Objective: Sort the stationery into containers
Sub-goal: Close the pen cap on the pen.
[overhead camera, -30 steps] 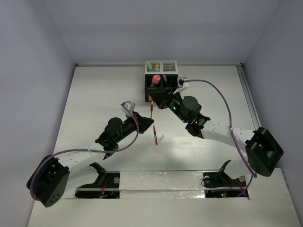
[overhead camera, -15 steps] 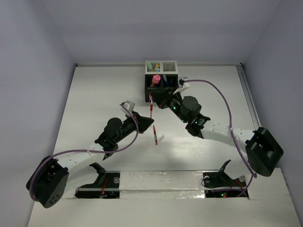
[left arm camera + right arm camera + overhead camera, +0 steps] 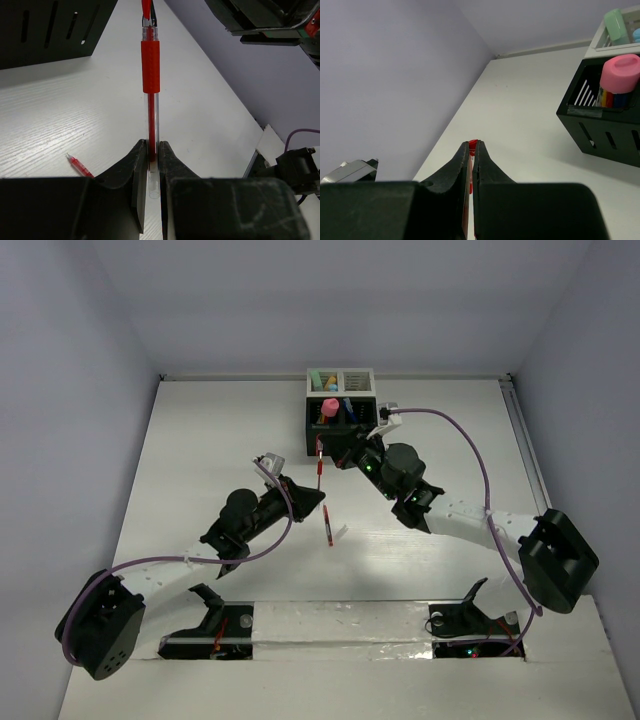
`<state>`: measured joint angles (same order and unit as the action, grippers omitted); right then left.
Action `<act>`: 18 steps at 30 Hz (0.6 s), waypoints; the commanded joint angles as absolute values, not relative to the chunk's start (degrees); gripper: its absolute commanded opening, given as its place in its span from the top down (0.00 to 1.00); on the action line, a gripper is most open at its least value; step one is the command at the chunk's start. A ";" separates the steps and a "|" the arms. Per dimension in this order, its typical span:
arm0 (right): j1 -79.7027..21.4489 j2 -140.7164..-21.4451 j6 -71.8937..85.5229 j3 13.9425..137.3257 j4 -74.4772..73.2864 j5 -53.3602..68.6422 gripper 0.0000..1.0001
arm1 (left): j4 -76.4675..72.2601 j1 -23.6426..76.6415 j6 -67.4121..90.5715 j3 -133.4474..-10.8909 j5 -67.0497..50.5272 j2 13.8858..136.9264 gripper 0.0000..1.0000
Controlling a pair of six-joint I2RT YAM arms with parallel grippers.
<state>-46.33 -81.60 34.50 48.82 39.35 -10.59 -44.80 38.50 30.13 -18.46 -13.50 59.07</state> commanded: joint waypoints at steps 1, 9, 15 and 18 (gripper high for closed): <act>-46.76 -80.24 33.66 50.89 41.05 -12.22 1.00 | -48.78 38.14 30.32 -18.63 -14.24 57.92 1.00; -46.76 -80.68 33.57 50.54 40.87 -12.04 1.00 | -48.78 38.14 30.32 -18.28 -13.80 57.31 1.00; -46.76 -81.03 32.79 49.83 41.57 -10.73 1.00 | -48.51 38.14 30.41 -18.19 -12.84 56.52 1.00; -46.76 -81.47 33.39 49.05 42.01 -10.63 1.00 | -48.34 38.14 30.41 -17.84 -12.48 55.99 1.00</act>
